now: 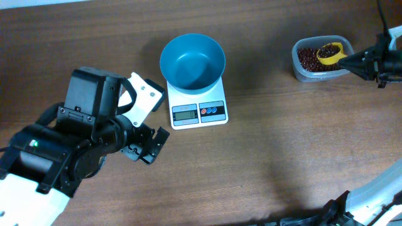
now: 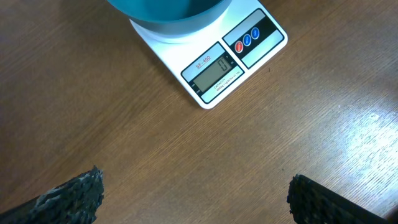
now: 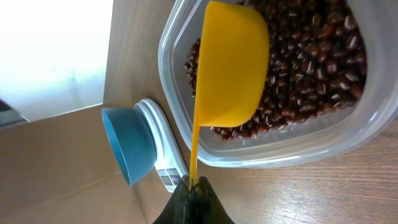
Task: Scoop item into bowl and weigh 50g on scale
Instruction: 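Lift the filled scoop out of the tub with the right gripper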
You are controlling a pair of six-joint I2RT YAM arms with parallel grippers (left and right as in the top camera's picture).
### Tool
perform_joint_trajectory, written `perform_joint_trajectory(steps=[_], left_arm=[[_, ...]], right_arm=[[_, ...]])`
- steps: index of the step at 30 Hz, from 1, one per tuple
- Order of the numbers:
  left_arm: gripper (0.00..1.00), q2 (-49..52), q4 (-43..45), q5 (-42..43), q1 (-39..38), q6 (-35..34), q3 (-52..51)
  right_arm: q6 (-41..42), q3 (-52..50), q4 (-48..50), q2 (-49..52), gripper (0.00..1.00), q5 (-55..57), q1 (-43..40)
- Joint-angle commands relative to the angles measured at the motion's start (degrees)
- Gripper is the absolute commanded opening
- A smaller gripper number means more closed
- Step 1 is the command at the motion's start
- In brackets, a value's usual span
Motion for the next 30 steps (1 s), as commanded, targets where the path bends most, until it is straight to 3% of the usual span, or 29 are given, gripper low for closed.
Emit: perform_joint_trajectory(steps=[1,20,30], left_arm=[[0.98,0.20,0.04,0.81,0.22,0.90,-0.15],[0.98,0.20,0.04,0.81,0.24,0.90,-0.15],[0.98,0.20,0.04,0.81,0.22,0.90,-0.15]], right_arm=[[-4.70,-0.20,-1.88,0.61,0.04,-2.97,-0.13],[-7.48,-0.20,-3.34,0.61,0.04,-12.13,0.11],[-7.45,-0.20,-1.07,0.59,0.04,-18.32,11.41]])
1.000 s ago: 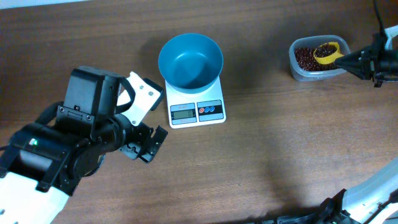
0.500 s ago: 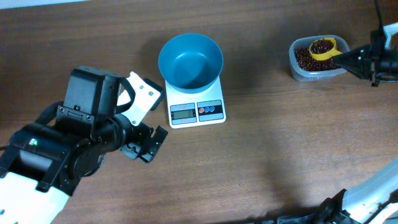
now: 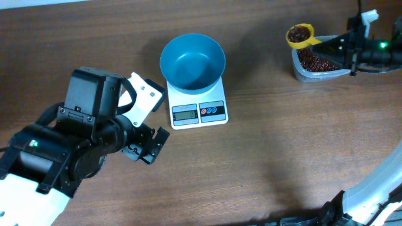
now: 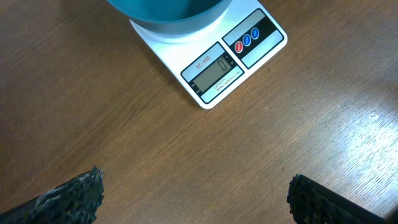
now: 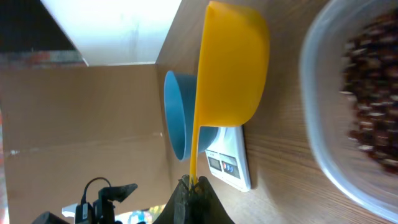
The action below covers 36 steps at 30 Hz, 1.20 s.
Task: Scoop item into bowl and weigh 50g on scale
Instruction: 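Lift the filled scoop out of the tub with the right gripper, then move the scoop over the teal bowl and tilt to pour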
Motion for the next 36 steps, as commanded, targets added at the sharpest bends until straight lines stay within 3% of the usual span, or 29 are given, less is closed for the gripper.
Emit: perform_joint_trajectory(steps=[1,15,23,31,33,36], left_arm=[[0.98,0.20,0.04,0.81,0.22,0.90,-0.15],[0.98,0.20,0.04,0.83,0.22,0.90,-0.15],[0.98,0.20,0.04,0.81,0.22,0.90,-0.15],[0.98,0.20,0.04,0.81,0.22,0.90,-0.15],[0.98,0.20,0.04,0.81,0.22,0.90,-0.15],[0.98,0.20,0.04,0.81,0.22,0.90,-0.15]], right_arm=[[-1.09,-0.20,0.87,0.59,0.04,-4.92,3.61],[-0.90,-0.17,7.54,0.59,0.04,-10.45,21.99],[-0.90,-0.15,17.81,0.59,0.04,-8.39,30.01],[-1.14,-0.15,24.59,0.59,0.04,-3.87,31.17],[-7.98,-0.15,25.24,0.59,0.04,-2.84,31.17],[-8.66,-0.15,25.27,0.59,0.04,-2.84,31.17]])
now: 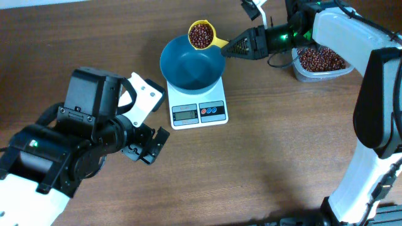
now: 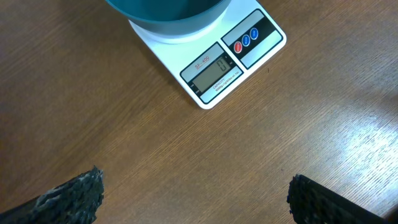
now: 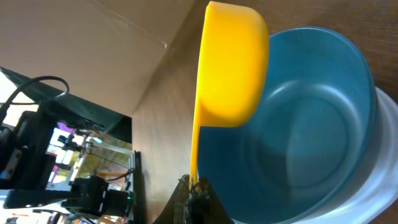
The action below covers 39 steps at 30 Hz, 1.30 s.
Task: Scoop item into bowl and weigh 50g on scale
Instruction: 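Move the scoop over the teal bowl and tilt to pour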
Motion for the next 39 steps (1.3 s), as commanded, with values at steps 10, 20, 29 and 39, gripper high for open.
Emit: perform_joint_trajectory(steps=[10,20,29,39], left_arm=[[0.98,0.20,0.04,0.63,0.22,0.90,-0.15],[0.98,0.20,0.04,0.61,0.22,0.90,-0.15],[0.98,0.20,0.04,0.63,0.24,0.90,-0.15],[0.98,0.20,0.04,0.61,0.22,0.90,-0.15]], right_arm=[[-14.99,0.17,2.38,0.50,0.04,6.32,0.33],[-15.02,0.26,2.80,-0.33,0.04,6.12,0.33],[-14.99,0.26,2.80,-1.66,0.04,9.35,0.33],[-14.99,0.28,3.63,-3.26,0.04,10.43,0.33]])
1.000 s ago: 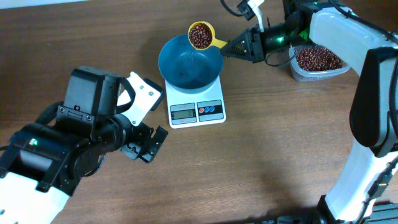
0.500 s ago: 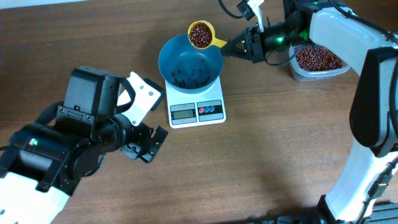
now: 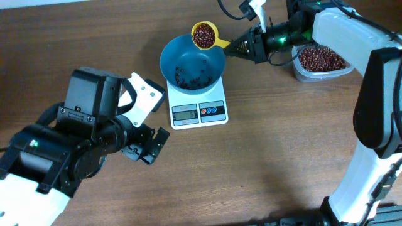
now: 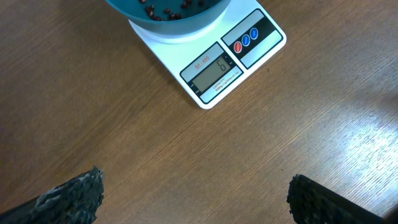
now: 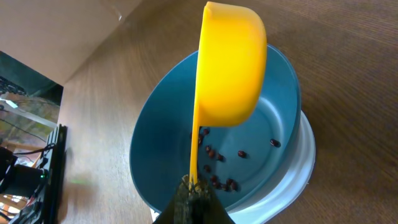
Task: Scoop item into bowl and weigh 50g on scale
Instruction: 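Move the scoop over the teal bowl and tilt to pour, then keep tilting the scoop to pour beans into the bowl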
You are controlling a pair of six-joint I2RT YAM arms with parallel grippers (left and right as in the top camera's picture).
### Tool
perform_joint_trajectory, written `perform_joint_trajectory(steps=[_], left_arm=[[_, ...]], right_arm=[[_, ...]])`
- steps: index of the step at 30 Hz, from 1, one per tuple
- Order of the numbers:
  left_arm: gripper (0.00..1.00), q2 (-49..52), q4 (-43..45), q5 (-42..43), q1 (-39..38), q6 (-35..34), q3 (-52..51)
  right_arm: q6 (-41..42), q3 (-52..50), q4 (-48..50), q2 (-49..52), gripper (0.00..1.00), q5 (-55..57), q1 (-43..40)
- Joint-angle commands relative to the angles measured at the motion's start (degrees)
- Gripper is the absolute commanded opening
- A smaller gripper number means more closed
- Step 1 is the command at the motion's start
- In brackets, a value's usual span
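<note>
A blue bowl (image 3: 192,61) stands on the white scale (image 3: 199,112); several red beans lie in its bottom (image 5: 217,174). The scale's display (image 4: 215,70) shows a low reading. My right gripper (image 3: 244,46) is shut on the handle of a yellow scoop (image 3: 203,35) that still holds beans, at the bowl's far right rim. In the right wrist view the scoop (image 5: 230,68) hangs over the bowl (image 5: 161,143). My left gripper (image 4: 193,196) hangs open over bare table in front of the scale, nothing between its fingers (image 4: 68,196).
A clear tub of red beans (image 3: 320,61) sits at the far right of the wooden table (image 3: 264,157). My large left arm (image 3: 69,150) covers the front left. The right arm (image 3: 358,44) reaches in from the right edge.
Beans now lie in the bowl, which was empty before, and the scale reading has changed. The scoop sits slightly right over the rim, still holding beans. The left arm stayed put.
My right gripper held the yellow scoop in the bean tub. Then the filled scoop was clear of the tub at its left edge, then over the bowl's far rim. Now some beans are in the bowl. The left gripper stayed open and still throughout.
</note>
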Motion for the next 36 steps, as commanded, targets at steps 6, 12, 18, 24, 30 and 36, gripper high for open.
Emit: perform_joint_trajectory(steps=[6,12,18,24,30,36], left_arm=[[0.98,0.20,0.04,0.61,0.24,0.90,-0.15],[0.99,0.20,0.04,0.61,0.22,0.90,-0.15],[0.98,0.20,0.04,0.61,0.24,0.90,-0.15],[0.98,0.20,0.04,0.61,0.22,0.90,-0.15],[0.98,0.20,0.04,0.61,0.24,0.90,-0.15],[0.98,0.20,0.04,0.61,0.22,0.90,-0.15]], right_arm=[[-1.03,0.28,0.31,-4.61,0.04,2.08,0.33],[-1.05,0.28,0.35,-4.61,0.04,9.22,0.33],[-1.05,0.28,0.35,-4.61,0.04,9.33,0.33],[-1.03,0.28,0.35,-4.70,0.04,8.87,0.33],[-1.03,0.28,-0.33,-6.73,0.04,8.04,0.33],[-1.03,0.28,-4.68,-7.72,0.04,8.04,0.35]])
